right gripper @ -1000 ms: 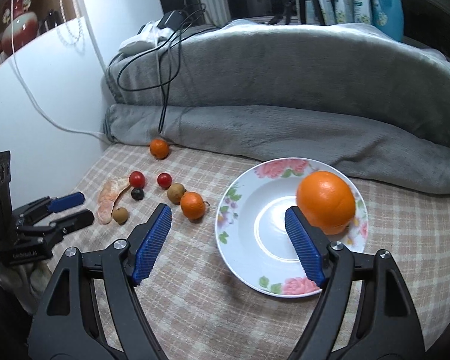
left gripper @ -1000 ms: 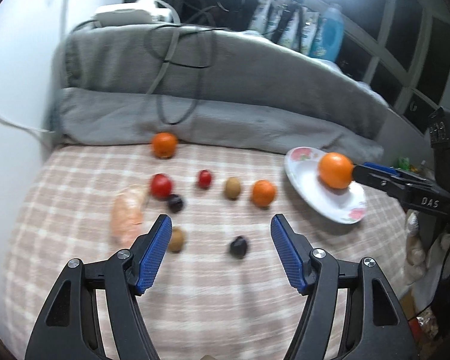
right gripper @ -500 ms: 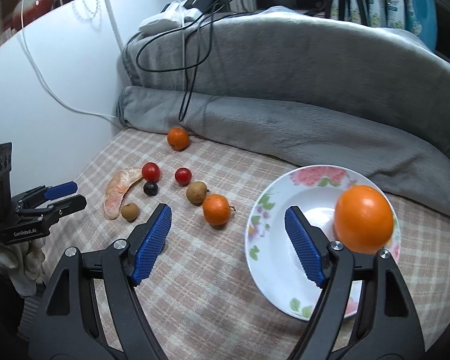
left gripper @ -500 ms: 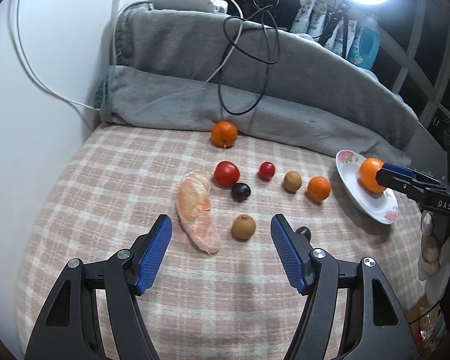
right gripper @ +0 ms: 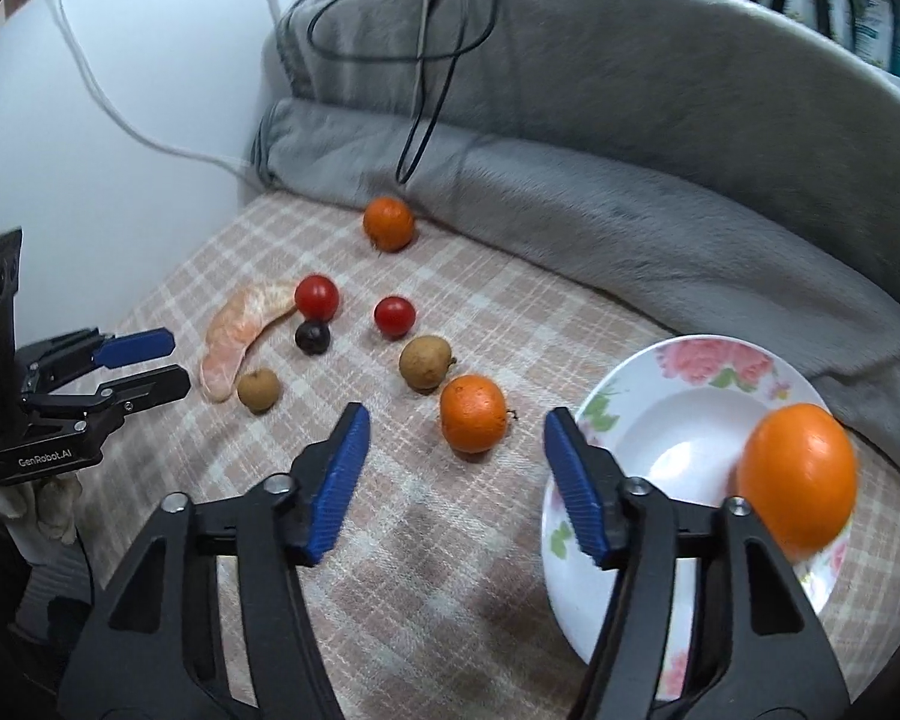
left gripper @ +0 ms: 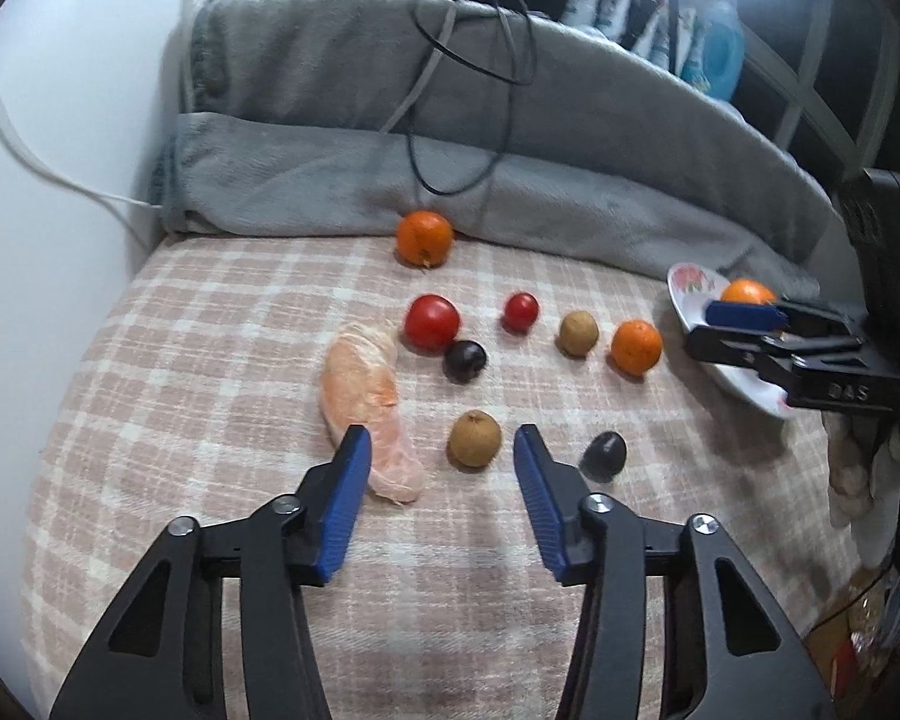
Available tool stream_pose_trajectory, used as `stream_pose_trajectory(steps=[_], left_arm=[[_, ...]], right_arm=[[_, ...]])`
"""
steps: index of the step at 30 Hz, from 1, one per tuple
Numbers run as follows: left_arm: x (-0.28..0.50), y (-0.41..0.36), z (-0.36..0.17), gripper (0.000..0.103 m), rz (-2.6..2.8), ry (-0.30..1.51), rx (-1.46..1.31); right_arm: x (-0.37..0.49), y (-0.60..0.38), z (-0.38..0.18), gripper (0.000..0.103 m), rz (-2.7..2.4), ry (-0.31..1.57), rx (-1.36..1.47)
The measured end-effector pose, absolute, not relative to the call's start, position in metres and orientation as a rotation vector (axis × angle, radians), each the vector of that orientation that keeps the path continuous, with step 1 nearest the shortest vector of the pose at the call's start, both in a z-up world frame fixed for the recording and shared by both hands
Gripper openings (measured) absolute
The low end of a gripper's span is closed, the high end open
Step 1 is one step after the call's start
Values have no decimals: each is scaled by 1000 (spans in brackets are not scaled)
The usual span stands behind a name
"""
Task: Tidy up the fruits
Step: 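Grasp the small mandarin with the right tool while the left tool grasps a brown longan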
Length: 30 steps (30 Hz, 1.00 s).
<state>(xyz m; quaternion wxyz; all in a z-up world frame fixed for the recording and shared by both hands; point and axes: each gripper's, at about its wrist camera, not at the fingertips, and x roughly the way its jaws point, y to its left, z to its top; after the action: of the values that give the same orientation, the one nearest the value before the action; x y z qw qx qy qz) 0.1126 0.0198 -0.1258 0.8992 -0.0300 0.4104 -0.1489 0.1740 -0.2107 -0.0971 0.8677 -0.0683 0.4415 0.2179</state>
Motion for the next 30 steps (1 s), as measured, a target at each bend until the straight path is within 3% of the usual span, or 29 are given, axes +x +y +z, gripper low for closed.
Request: stream_pose_trajectory(steps=[4, 10, 23, 26, 30], left_arm=[[119, 8, -131, 37, -347, 871, -34], [131, -4, -138, 35, -367, 889, 2], [144, -14, -151, 29, -370, 920, 70], [145, -14, -155, 26, -369, 928, 89], [148, -17, -160, 24, -367, 934, 99]], right_arm=[[184, -202, -108, 50, 471, 957, -180], [192, -190, -118, 46, 486, 988, -241], [204, -182, -126, 46, 446, 1001, -340], [206, -180, -130, 38, 439, 1010, -362], [207, -178, -135, 36, 432, 1017, -383]])
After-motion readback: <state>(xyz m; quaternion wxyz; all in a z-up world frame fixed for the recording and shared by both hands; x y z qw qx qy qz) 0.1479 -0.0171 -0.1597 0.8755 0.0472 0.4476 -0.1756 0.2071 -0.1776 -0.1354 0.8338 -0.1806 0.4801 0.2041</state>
